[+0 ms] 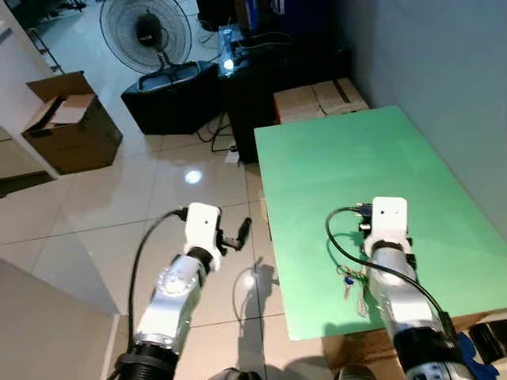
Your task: Hang keys on a hook
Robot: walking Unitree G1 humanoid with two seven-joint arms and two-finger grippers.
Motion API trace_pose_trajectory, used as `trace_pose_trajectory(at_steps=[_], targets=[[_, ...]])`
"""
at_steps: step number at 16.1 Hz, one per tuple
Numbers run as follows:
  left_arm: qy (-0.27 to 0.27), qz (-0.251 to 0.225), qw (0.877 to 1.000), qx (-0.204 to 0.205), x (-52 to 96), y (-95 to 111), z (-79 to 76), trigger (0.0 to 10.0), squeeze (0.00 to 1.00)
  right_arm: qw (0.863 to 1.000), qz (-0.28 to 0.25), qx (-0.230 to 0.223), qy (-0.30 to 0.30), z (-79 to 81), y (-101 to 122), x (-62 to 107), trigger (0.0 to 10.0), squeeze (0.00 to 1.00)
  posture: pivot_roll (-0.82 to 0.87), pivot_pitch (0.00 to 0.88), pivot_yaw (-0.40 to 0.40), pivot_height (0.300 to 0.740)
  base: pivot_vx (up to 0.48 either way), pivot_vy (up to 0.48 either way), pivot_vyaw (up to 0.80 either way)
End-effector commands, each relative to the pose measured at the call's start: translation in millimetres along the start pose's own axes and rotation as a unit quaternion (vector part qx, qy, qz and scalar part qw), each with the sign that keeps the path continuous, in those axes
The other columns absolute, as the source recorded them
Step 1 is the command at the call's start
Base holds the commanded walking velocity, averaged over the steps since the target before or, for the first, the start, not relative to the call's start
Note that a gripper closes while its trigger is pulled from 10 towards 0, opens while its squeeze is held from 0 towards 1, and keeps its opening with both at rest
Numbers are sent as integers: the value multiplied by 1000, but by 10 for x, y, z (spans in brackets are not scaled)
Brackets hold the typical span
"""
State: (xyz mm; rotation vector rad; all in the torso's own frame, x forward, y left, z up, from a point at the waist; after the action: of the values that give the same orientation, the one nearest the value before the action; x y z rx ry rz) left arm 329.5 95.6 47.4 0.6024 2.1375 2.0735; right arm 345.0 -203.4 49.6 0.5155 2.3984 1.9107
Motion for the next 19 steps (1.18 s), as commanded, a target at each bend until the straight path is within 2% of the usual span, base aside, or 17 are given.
trace_pose_trajectory(at_steps=[1, 3, 8, 12, 14, 19], targets=[[10, -4, 1000, -3, -6, 11, 43, 10000, 0, 1000, 1, 4, 17, 82, 14, 35, 10000, 0, -343, 65, 171, 740, 0, 0, 0], [4, -4, 1000, -2, -6, -9, 8, 10000, 0, 1000, 7, 4, 17, 84, -6, 63, 10000, 0, -343, 74, 179, 740, 0, 0, 0], [1, -2, 1000, -9, 20, -30, 44, 10000, 0, 999, 17, 4, 30, 224, 9, 71, 10000, 0, -335, 94, 195, 740, 0, 0, 0], [-2, 5, 1000, -14, 86, -81, 47, 10000, 0, 999, 13, -6, 31, 296, 98, -20, 10000, 0, -322, 97, 206, 740, 0, 0, 0], [-7, 7, 1000, -18, 118, -98, 34, 10000, 0, 999, -19, -14, 27, 332, 330, -114, 10000, 0, -312, 94, 215, 740, 0, 0, 0], [-3, 7, 1000, -30, 203, -60, 111, 10000, 0, 1000, -3, -17, 18, 344, 268, -252, 10000, 0, -251, 116, 210, 740, 0, 0, 0]])
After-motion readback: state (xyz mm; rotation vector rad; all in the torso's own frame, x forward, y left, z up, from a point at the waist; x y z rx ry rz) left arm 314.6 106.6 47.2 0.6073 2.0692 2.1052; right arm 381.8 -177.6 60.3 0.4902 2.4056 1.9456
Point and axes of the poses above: a point about 5 cm out from each wrist's last joint towards the gripper, its own x axis pointing back from the gripper into the wrist, its own y axis along the axis of the wrist's last joint, z = x × y, the point moved 5 cm from there along -x, pointing out of the wrist towards the gripper, and after that the axes turned 1 degree about -x, right-handed, at the moved point
